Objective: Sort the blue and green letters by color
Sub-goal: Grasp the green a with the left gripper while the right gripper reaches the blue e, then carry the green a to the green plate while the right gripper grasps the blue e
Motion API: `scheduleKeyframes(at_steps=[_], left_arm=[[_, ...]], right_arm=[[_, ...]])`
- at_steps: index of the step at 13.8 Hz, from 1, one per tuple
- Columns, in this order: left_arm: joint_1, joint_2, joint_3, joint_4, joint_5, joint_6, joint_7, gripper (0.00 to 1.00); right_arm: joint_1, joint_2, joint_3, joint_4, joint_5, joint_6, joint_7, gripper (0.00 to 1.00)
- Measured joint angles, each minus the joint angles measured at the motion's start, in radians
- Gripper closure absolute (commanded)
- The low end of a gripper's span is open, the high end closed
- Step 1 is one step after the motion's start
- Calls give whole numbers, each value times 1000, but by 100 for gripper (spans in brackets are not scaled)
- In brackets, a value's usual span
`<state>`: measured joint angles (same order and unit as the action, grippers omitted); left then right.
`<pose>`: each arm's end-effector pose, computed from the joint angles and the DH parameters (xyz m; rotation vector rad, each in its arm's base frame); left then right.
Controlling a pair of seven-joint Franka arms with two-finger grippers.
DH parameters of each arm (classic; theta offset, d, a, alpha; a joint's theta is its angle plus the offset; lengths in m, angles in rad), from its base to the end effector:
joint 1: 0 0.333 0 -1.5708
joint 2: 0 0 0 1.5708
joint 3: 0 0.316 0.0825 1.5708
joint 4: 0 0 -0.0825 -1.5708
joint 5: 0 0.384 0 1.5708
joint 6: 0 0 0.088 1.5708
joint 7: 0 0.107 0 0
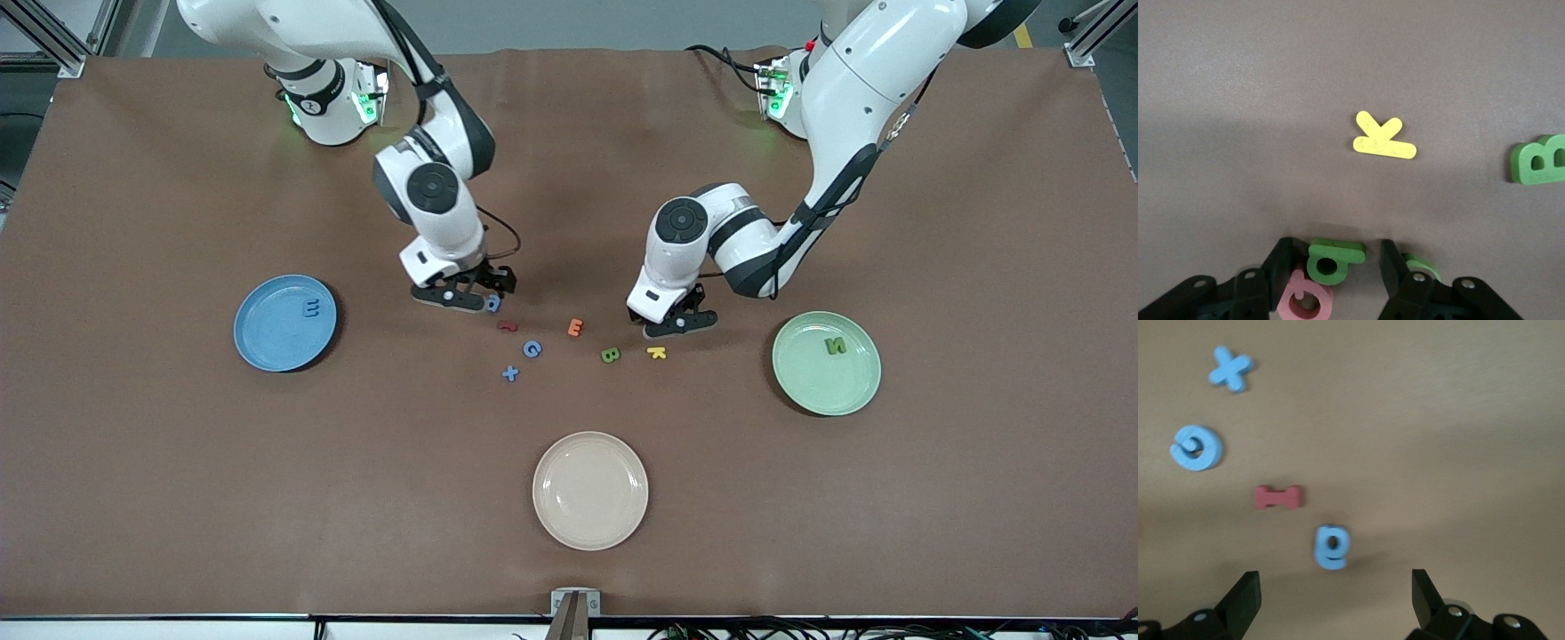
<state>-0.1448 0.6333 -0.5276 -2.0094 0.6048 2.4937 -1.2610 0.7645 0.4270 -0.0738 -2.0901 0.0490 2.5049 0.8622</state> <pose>0.4649 -0.3720 0.1704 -3.0974 -0.2742 -0.0577 0.4504 0.3721 0.2158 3.1166 -0.3200 -0.0100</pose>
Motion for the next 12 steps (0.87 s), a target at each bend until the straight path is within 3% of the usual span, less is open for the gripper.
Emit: scheduleKeyframes(at_steps=[3,9,12], left_arm=[[1,-8,-2,0,0,-3,0,98],[13,-20,0,33,2,-4,3,100],[56,-84,1,69,3,-96,67,100]], right_arm=[[14,66,-1,54,1,0,3,0],[14,93,-6,60,1,-1,21,5],[14,105,-6,60,1,-1,23,17]])
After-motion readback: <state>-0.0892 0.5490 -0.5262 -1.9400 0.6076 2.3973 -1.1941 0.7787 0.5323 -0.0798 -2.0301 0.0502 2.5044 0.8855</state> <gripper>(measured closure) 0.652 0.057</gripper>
